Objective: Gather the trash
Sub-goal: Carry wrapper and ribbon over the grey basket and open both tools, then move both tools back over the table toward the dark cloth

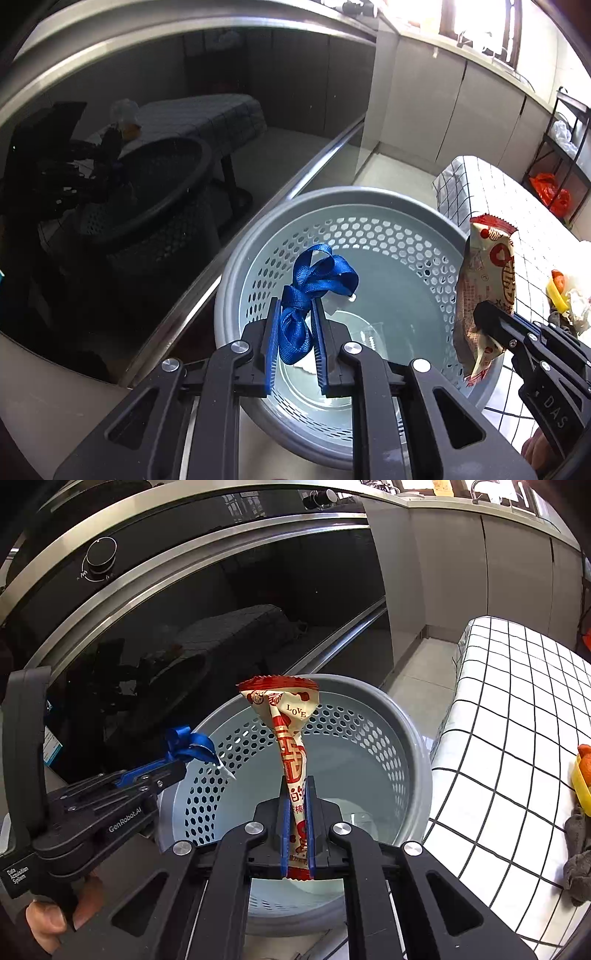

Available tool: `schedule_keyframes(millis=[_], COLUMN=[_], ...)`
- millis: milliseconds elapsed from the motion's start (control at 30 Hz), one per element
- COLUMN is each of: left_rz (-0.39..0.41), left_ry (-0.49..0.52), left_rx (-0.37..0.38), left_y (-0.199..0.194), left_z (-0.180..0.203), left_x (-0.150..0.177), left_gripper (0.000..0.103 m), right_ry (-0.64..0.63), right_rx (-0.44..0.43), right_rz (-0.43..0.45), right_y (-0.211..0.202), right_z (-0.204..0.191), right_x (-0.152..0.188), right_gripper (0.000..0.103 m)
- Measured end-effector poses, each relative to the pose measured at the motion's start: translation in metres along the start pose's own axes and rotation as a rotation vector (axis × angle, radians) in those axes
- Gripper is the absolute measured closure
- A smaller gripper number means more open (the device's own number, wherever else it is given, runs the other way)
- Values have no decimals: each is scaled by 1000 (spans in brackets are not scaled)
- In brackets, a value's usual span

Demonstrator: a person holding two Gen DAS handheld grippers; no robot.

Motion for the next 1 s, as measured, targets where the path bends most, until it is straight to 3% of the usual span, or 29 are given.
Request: schedule_keyframes(millis=[233, 300, 367, 433, 500, 600, 1000], left_rz=[-3, -3, -6, -9, -2, 13, 10], left_ry=[2, 0, -1, -6, -14, -19, -22], left_rx=[6, 5, 3, 4, 2, 2, 0], left_y=[0, 1, 2, 2, 0, -3, -3], left_z=[4, 3, 3, 1, 0, -1, -1], left_x=[3, 3, 3, 2, 1, 0, -1], left_gripper=[85, 80, 77, 69, 47, 45, 41], right_ry=[-2, 1, 11, 26, 34, 38, 40], right_rx=[6, 11, 18, 21, 26, 26, 34], right_rz=[-12, -13, -12, -5, 7, 6, 6], right_y=[3, -1, -2, -4, -7, -10, -16], right_z=[0, 0, 3, 6, 8, 10, 15], right_x=[1, 3, 4, 4, 6, 8, 11], right_gripper=[96, 95, 85, 62, 59, 49, 48])
Point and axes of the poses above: each gripper's, at about its wrist camera, not at the fingertips, and y roughly the way its jaws point, z to its right, x to its underside, the point moved 6 cm from there along y, roughly the way its jaws point, and after that the axes turned 7 degrees about -y, right-handed, at the moved point
